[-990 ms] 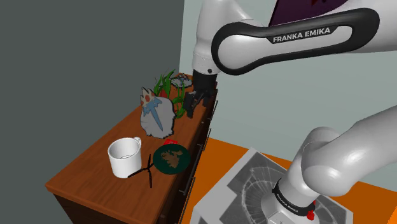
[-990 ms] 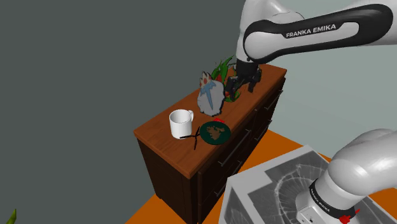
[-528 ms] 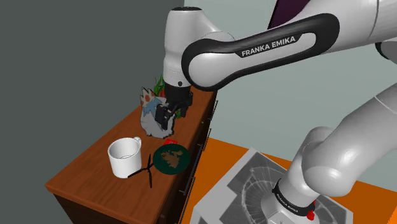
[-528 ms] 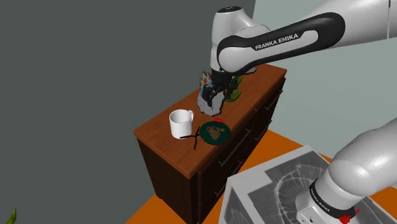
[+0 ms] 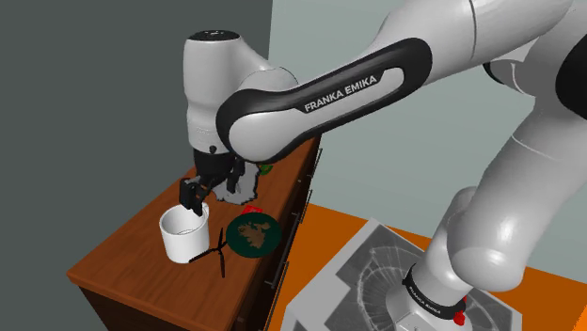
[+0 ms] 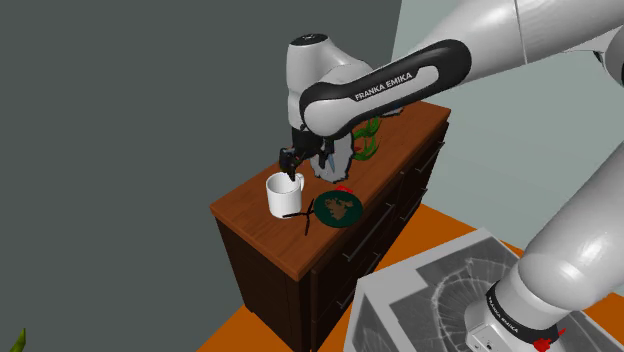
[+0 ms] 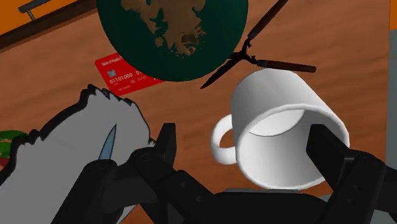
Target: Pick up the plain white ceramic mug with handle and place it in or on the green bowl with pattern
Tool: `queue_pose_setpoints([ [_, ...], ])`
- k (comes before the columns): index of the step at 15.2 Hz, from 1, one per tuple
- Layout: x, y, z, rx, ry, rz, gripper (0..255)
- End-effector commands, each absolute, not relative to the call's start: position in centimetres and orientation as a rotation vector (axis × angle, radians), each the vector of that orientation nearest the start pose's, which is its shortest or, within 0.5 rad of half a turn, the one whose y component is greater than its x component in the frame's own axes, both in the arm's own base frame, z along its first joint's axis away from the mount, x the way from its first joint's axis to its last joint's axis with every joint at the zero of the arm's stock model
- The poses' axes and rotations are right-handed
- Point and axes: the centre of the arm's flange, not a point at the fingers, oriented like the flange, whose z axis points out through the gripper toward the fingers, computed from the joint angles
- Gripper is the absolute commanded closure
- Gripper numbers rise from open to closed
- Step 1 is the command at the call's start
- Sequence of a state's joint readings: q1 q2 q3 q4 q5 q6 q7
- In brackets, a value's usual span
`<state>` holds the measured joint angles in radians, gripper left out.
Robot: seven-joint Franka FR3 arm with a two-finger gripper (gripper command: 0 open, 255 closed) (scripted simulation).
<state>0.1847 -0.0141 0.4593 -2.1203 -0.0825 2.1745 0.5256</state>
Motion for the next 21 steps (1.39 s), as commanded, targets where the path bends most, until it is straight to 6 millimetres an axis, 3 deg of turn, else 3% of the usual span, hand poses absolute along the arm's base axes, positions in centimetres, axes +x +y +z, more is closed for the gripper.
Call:
queue_pose_setpoints([
  [1, 44.2, 34.7, 41.5, -3.148, -0.267, -0.161, 0],
  [8, 46.4, 42.6, 38.6, -3.131, -0.300, -0.182, 0],
  [15, 46.8, 42.6, 34.9, -3.131, -0.300, -0.182, 0],
  [21, 46.9, 42.6, 34.6, -3.131, -0.300, -0.182, 0],
])
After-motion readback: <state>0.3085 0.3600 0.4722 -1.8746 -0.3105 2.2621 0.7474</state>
